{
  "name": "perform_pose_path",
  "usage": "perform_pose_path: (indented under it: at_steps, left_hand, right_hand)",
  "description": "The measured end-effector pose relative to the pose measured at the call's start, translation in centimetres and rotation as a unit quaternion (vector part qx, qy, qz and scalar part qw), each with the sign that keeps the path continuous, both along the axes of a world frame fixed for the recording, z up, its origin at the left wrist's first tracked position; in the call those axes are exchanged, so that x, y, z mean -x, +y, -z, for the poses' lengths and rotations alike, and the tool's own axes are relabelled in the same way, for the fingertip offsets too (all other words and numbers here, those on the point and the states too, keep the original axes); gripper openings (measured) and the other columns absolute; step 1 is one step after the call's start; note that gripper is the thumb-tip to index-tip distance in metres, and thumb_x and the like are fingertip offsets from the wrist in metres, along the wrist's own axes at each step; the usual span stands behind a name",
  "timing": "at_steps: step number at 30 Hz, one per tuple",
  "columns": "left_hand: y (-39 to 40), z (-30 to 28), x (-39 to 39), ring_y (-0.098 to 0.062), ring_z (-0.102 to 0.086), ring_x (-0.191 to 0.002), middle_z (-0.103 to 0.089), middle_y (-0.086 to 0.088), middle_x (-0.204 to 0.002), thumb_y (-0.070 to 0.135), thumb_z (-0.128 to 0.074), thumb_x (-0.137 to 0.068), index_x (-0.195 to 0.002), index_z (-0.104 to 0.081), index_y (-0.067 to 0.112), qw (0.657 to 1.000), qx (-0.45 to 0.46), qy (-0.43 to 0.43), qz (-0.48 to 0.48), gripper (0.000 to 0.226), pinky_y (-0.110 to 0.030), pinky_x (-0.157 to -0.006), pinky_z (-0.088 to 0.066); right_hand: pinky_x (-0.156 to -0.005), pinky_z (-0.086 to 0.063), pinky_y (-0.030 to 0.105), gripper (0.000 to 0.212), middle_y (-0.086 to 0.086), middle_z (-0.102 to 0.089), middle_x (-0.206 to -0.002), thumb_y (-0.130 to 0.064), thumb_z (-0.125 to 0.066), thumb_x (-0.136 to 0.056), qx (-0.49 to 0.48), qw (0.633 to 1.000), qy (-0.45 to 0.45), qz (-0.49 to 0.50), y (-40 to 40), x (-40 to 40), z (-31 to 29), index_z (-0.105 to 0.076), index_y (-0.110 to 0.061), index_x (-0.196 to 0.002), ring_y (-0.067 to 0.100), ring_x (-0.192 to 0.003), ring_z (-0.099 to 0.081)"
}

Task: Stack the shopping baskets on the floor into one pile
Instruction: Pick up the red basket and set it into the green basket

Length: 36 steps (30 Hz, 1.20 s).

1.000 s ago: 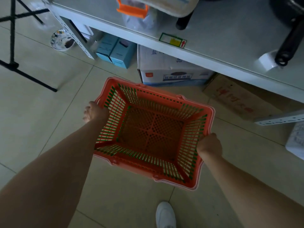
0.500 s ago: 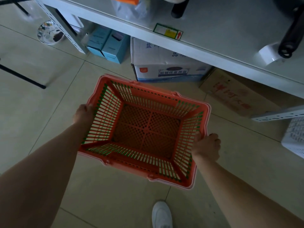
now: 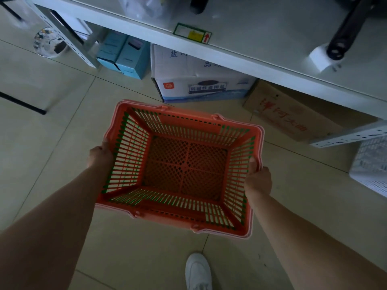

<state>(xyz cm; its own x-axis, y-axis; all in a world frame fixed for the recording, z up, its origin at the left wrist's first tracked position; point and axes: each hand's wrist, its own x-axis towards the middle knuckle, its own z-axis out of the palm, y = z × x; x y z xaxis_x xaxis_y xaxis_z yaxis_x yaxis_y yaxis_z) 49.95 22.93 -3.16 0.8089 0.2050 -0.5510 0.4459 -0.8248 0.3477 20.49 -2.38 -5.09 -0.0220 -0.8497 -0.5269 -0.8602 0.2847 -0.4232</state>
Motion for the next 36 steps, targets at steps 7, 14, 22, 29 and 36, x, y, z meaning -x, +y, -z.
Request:
perform_pose_path:
  at_steps: [7,14,22,29,36]
  left_hand:
    - [-5.3,-0.2,5.7,-0.042,-0.062,-0.106,-0.063,-0.026,-0.11,0.052,-0.027,-0.102,-0.12,-0.058,-0.007,1.0,0.001,-0.016,0.025,0.069,-0.04,-0.081,-0.045]
    - [-9.9,0.5,11.6,-0.045,-0.062,-0.104,-0.065,-0.027,-0.113,0.06,-0.024,-0.097,-0.119,-0.061,-0.003,0.998,0.001,-0.018,0.06,0.077,-0.05,-0.093,-0.05]
    - [-14.9,0.1,18.2,-0.046,-0.062,-0.104,-0.063,-0.029,-0.117,0.062,-0.022,-0.097,-0.122,-0.06,-0.003,0.994,-0.016,-0.023,0.102,0.079,-0.049,-0.088,-0.049]
    - [-19.2,0.6,22.8,-0.047,-0.059,-0.11,-0.06,-0.032,-0.121,0.059,-0.021,-0.099,-0.122,-0.059,-0.006,0.989,-0.028,-0.031,0.145,0.078,-0.05,-0.092,-0.047]
    - [-22.6,1.1,26.7,-0.046,-0.056,-0.116,-0.058,-0.033,-0.126,0.056,-0.02,-0.101,-0.123,-0.058,-0.007,0.98,-0.037,-0.036,0.192,0.078,-0.049,-0.096,-0.043]
  right_hand:
    - [-0.089,-0.047,0.045,0.064,0.025,-0.062,-0.118,-0.056,-0.033,-0.097,-0.015,0.999,0.028,0.012,-4.6,5.6,-0.4,-0.053,0.002,-0.116,0.043,-0.108,-0.06]
    - [-0.086,-0.053,0.045,0.065,0.02,-0.065,-0.112,-0.061,-0.033,-0.095,-0.042,0.997,0.03,0.061,-9.1,12.3,-0.4,-0.055,-0.004,-0.115,0.039,-0.099,-0.064]
    - [-0.092,-0.046,0.042,0.068,0.024,-0.061,-0.122,-0.058,-0.032,-0.097,-0.021,0.997,0.043,0.062,-12.6,19.9,-0.5,-0.054,0.002,-0.121,0.041,-0.112,-0.059]
    - [-0.091,-0.045,0.042,0.07,0.027,-0.061,-0.12,-0.057,-0.03,-0.098,-0.014,0.995,0.062,0.076,-14.9,26.2,-0.5,-0.055,0.004,-0.119,0.042,-0.111,-0.059]
    - [-0.089,-0.047,0.045,0.072,0.028,-0.062,-0.116,-0.058,-0.031,-0.097,-0.014,0.992,0.06,0.108,-16.7,31.5,-0.5,-0.057,0.005,-0.117,0.043,-0.105,-0.06]
